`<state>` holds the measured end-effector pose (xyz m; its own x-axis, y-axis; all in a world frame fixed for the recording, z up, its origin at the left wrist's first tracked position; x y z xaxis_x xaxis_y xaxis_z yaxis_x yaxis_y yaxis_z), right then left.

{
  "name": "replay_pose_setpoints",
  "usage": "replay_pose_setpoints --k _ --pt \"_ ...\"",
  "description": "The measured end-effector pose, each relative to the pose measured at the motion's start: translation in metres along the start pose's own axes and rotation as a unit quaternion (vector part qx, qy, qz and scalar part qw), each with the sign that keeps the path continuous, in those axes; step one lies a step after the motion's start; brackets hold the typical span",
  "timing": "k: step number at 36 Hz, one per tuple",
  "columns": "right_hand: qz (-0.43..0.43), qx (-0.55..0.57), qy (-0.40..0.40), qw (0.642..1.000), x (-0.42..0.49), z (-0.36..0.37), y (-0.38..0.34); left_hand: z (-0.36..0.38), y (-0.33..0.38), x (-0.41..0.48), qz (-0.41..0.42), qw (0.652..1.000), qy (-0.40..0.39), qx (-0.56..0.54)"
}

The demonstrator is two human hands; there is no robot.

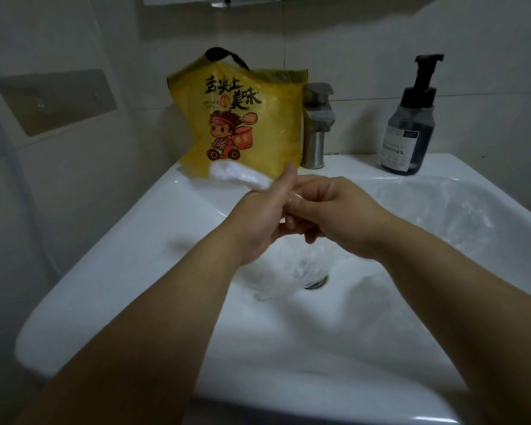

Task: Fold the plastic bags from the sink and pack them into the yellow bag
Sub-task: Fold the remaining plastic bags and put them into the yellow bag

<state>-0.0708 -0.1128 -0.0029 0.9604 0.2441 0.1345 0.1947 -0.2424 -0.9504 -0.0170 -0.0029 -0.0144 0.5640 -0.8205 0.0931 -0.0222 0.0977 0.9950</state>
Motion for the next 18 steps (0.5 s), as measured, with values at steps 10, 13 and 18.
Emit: replay_pose_setpoints --k 10,13,18 --pt "0.052 0.020 -0.008 0.998 -0.005 -0.012 -0.002 -0.024 0.007 -0.008 0.077 0.962 0.251 0.075" --pt "0.060 0.015 -0.016 0.998 -0.007 -0.013 -0.002 -0.025 0.006 -0.013 0.102 0.951 0.274 0.104" --pt "0.086 0.012 -0.029 0.996 -0.008 -0.020 -0.013 -0.021 0.014 -0.015 0.099 0.953 0.257 0.128"
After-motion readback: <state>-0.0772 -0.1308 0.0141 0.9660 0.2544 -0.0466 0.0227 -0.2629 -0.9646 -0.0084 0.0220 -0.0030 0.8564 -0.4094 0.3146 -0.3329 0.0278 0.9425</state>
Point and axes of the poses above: each hand's wrist, its own x-axis towards the middle knuckle, its own z-axis out of the palm, y = z × x, the point moved 1 cm from there along x, towards the middle knuckle, and after that the axes turned 14 degrees about -y, right-handed, at the moved point
